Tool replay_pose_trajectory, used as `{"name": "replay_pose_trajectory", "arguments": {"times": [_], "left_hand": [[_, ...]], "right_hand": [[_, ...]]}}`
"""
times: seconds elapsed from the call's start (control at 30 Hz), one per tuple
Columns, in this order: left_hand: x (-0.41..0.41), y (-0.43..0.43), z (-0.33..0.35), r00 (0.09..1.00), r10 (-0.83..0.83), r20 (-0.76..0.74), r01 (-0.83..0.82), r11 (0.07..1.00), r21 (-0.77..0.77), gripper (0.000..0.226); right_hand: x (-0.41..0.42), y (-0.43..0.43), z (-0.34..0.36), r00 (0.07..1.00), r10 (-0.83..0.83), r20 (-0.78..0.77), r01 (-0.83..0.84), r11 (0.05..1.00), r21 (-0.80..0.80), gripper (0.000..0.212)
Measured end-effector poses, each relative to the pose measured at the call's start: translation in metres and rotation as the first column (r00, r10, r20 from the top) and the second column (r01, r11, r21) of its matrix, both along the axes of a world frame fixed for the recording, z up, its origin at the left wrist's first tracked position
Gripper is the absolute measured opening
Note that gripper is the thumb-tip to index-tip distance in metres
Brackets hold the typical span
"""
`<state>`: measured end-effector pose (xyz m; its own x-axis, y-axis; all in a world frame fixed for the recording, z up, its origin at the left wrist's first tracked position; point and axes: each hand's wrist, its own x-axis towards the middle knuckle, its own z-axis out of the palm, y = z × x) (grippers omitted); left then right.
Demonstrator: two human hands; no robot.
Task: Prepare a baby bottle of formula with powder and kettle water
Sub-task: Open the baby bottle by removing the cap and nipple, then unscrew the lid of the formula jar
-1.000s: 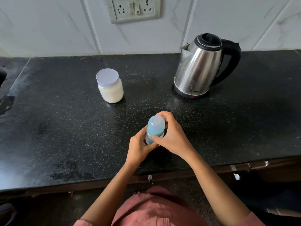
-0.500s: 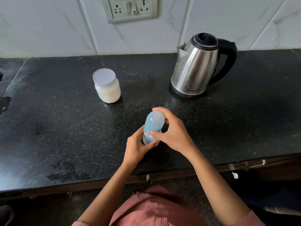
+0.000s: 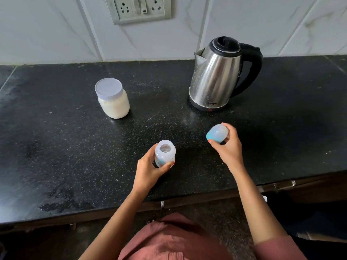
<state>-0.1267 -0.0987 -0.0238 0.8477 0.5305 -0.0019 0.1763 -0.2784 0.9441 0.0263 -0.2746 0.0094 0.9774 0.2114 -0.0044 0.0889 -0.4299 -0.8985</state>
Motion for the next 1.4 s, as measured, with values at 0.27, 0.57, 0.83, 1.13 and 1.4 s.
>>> {"name": "replay_pose_trajectory", "arguments": {"times": [0.27,0.57,0.83,1.13,1.4], "left_hand": [[0.000,-0.003,0.001,1.000,0.022,-0.015,-0.022,1.000,-0.002,0.062],[0.000,-0.005,0.000,1.000,0.020,-0.004,-0.021,0.999,-0.034,0.060],[-0.001,-0.001,-0.005,0.998,0.044,0.042,-0.036,0.984,-0.173,0.075],[-0.018,0.023,0.009,0.970,0.177,0.164,-0.146,0.972,-0.186,0.063],[-0.010,0.102,0.031,0.880,0.428,0.205,-0.406,0.903,-0.139,0.048]], "right_hand": [[0.002,-0.012,-0.030,0.997,-0.011,0.081,0.020,0.994,-0.106,0.068],[-0.001,-0.014,-0.042,0.995,0.018,0.102,-0.005,0.991,-0.130,0.076],[-0.016,0.001,-0.020,0.890,-0.014,0.457,0.064,0.994,-0.094,0.051],[-0.004,0.075,0.003,0.874,0.374,0.311,-0.396,0.918,0.009,0.018],[0.018,0.170,0.037,0.754,0.622,0.210,-0.622,0.779,-0.076,0.033]]}}
